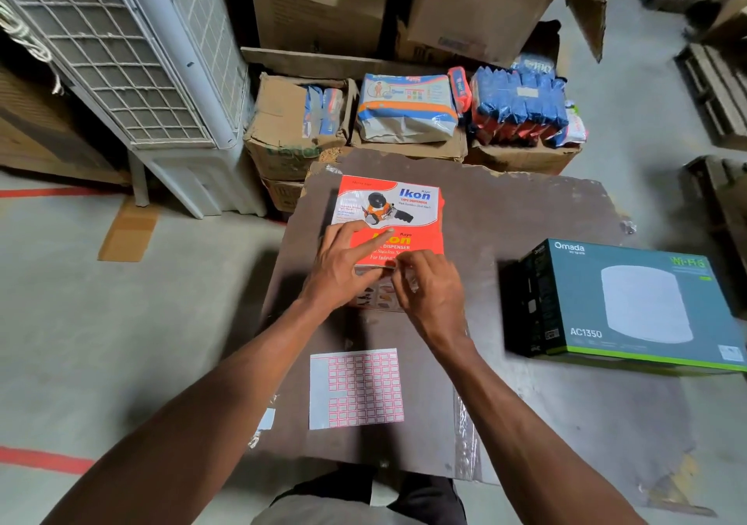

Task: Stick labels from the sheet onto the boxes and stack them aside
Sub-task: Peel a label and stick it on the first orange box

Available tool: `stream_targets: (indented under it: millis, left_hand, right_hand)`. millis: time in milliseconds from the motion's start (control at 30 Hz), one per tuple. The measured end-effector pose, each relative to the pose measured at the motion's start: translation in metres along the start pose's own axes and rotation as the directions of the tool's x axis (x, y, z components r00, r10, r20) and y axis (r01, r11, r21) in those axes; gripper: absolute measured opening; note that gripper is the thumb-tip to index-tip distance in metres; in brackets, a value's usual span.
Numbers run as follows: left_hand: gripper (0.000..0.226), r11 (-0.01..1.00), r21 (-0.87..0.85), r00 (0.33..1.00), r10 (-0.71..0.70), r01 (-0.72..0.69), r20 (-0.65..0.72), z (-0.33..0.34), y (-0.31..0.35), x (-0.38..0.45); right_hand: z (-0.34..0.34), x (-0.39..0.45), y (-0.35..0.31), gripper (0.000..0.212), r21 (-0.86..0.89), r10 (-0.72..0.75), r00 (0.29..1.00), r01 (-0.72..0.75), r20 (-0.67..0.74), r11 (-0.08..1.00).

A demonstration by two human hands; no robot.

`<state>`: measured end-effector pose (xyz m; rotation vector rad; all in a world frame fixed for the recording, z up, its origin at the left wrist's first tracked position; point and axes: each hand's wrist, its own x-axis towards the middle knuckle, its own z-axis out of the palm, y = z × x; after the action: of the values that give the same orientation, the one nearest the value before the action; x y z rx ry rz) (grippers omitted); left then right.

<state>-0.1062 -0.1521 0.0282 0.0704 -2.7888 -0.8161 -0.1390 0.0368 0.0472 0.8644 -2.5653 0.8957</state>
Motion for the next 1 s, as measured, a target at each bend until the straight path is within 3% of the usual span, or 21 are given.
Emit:
stream_targets:
  millis: [167, 333, 567, 1000]
  left_hand:
    - [0.070, 1.000, -0.015, 1.000, -0.014, 0.015, 0.014, 0.000, 0.000, -0.001]
    - [0.070, 1.000, -0.005, 1.000, -0.019, 0.019, 0.015, 0.000, 0.001, -0.001]
    - [0.071, 1.000, 0.007, 1.000, 0.005, -0.005, -0.017, 0.000, 0.001, 0.000]
    - [0.069, 1.000, -0.015, 1.000, -0.013, 0.013, 0.012, -0.001, 0.000, 0.001]
  right_hand:
    - [0.005, 0.003, 0.002, 0.017, -0.119, -0.110, 0.994, 0.109, 0.000, 0.987]
    - [0.006, 0.000, 0.004, 0.022, -0.137, -0.128, 0.991, 0.131, 0.031, 0.982]
    - [0.010, -0.003, 0.002, 0.021, -0.128, -0.122, 0.993, 0.121, 0.000, 0.984]
    - [0.009, -0.009, 0.000, 0.035, -0.087, -0.017, 0.996, 0.025, 0.087, 0.996]
